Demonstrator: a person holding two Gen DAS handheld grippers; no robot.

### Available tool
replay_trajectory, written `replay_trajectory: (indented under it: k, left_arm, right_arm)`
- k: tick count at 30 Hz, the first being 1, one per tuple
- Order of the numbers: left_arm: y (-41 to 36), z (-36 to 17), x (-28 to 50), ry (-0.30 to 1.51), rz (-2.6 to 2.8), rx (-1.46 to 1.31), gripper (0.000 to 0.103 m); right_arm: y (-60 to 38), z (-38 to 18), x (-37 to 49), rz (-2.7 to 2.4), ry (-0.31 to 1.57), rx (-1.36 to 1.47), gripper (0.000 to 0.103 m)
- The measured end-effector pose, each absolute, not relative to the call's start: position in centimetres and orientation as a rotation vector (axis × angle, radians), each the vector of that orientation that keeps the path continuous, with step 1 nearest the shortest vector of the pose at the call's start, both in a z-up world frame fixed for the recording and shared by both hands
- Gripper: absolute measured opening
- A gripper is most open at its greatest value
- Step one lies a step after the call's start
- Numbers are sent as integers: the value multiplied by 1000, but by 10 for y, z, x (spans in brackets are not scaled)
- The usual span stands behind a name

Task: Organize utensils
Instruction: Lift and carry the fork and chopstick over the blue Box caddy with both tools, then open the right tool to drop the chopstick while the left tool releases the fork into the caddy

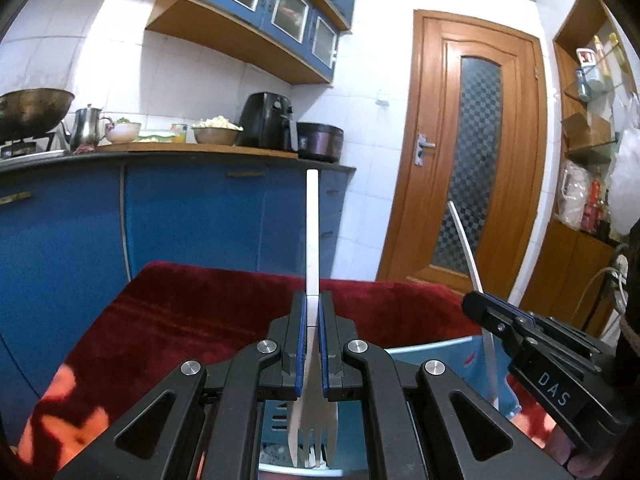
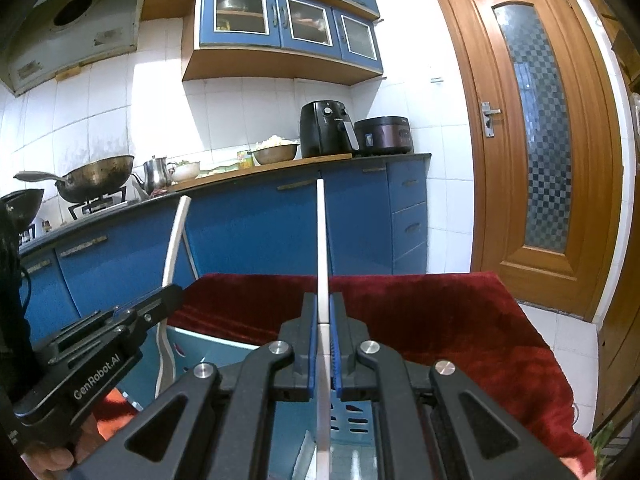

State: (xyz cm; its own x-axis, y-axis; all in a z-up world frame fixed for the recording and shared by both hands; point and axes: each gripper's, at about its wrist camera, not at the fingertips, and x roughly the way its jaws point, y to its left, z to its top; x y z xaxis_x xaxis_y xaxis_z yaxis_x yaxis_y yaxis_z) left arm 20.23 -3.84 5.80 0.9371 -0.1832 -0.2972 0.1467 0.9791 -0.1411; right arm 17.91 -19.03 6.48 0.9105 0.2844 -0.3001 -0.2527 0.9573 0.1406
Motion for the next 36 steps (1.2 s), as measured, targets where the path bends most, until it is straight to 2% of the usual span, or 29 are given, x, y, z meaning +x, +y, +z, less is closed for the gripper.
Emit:
replay_trajectory:
  k: [11,21,23,26,32,36]
  left_arm:
    - [-29,63,202,424,-225,-184,5]
    - [-30,61,188,419,-249,-161,5]
    - [-29,66,184,392,-259,-156,5]
    - [-31,73,181,357,-259,-134,5]
    - [-34,67,178,324,-217,-96,5]
    - [-26,55,183,371,-208,-139,5]
  right_arm:
    - [-194,62,171,278,353,101,8]
    - [-196,65,158,305,362,106,8]
    - [-197,68,154,310,360,112,11]
    - [-201,72,148,325,356,134,21]
    - [-202,77,134,338,349,139,24]
    - [-203,80,126,346,353,142,30]
